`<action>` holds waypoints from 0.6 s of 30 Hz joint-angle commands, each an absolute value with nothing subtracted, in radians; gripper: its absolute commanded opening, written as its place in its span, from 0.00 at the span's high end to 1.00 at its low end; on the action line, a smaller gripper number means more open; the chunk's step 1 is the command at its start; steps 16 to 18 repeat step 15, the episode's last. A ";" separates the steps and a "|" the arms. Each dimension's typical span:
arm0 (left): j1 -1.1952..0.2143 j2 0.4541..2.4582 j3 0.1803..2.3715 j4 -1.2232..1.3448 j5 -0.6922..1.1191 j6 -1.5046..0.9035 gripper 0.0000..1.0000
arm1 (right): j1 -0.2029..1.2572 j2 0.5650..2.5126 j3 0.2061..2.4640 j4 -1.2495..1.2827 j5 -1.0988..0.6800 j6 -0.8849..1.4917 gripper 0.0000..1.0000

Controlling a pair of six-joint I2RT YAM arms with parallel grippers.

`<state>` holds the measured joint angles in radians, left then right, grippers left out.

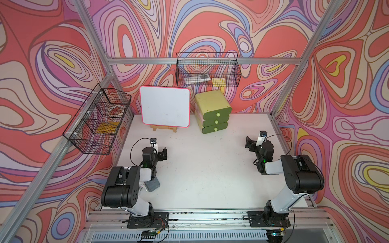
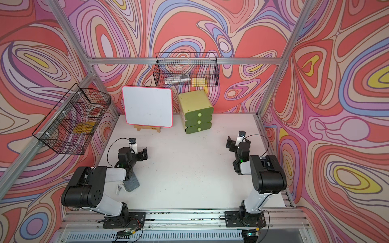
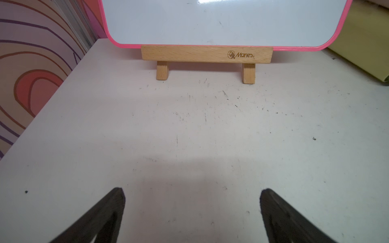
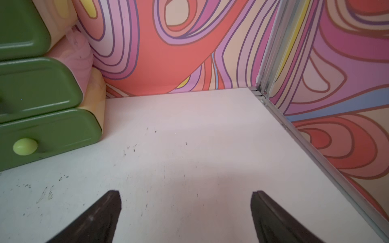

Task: Place the plugs into the drawer by color
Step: Reset both arms

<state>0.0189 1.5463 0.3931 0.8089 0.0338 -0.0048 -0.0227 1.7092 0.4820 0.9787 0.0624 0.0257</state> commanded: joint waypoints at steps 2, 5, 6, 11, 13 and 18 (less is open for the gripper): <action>0.014 1.540 0.380 0.882 0.033 -0.022 0.01 | -0.019 1.697 0.468 0.953 0.034 0.040 0.02; 0.014 1.534 0.382 0.865 0.038 -0.019 0.01 | -0.019 1.697 0.468 0.953 0.032 0.040 0.02; 0.014 1.538 0.382 0.873 0.037 -0.020 0.01 | -0.019 1.697 0.468 0.953 0.032 0.041 0.01; 0.042 1.552 0.412 0.825 0.090 -0.031 0.01 | -0.019 1.697 0.466 0.956 0.032 0.040 0.02; 0.032 1.547 0.404 0.834 0.076 -0.025 0.01 | -0.019 1.695 0.463 0.959 0.031 0.040 0.02; 0.029 1.530 0.391 0.844 0.084 -0.020 0.01 | -0.019 1.695 0.463 0.960 0.030 0.040 0.02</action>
